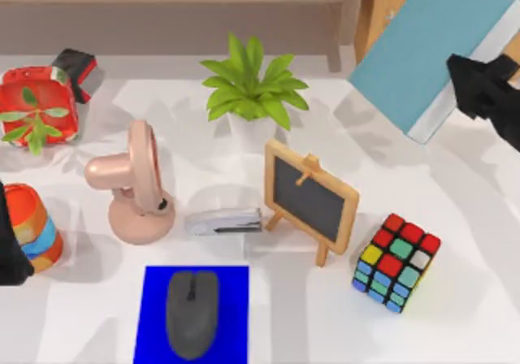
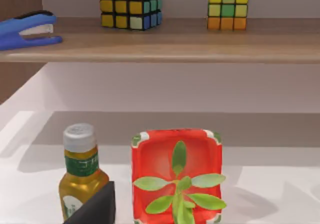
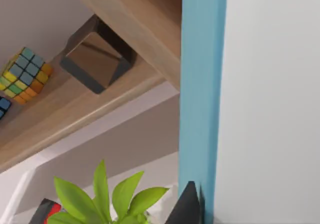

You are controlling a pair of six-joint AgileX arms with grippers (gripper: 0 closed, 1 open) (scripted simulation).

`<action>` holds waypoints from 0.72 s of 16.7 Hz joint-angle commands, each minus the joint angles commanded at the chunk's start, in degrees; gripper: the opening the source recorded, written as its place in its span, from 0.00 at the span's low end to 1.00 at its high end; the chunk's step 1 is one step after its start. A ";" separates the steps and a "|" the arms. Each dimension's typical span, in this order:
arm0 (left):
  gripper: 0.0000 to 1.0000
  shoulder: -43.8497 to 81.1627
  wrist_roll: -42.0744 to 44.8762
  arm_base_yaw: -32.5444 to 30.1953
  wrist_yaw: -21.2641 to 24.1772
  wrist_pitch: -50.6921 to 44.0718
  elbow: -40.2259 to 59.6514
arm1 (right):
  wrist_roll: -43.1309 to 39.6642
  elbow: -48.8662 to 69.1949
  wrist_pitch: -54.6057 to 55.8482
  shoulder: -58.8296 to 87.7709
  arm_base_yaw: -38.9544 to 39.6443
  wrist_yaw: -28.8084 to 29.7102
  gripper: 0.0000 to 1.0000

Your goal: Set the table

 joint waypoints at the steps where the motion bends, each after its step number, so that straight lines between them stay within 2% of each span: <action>1: 1.00 0.00 0.00 0.00 0.00 0.00 0.00 | 2.16 -0.84 -0.51 0.36 -3.66 -1.48 0.00; 6: 1.00 0.00 0.00 0.00 0.00 0.00 0.00 | 14.36 0.39 -2.58 4.93 -21.63 -7.63 0.00; 12: 1.00 0.00 0.00 0.00 0.00 0.00 0.00 | 30.06 11.32 -2.80 14.40 -37.78 -13.09 0.00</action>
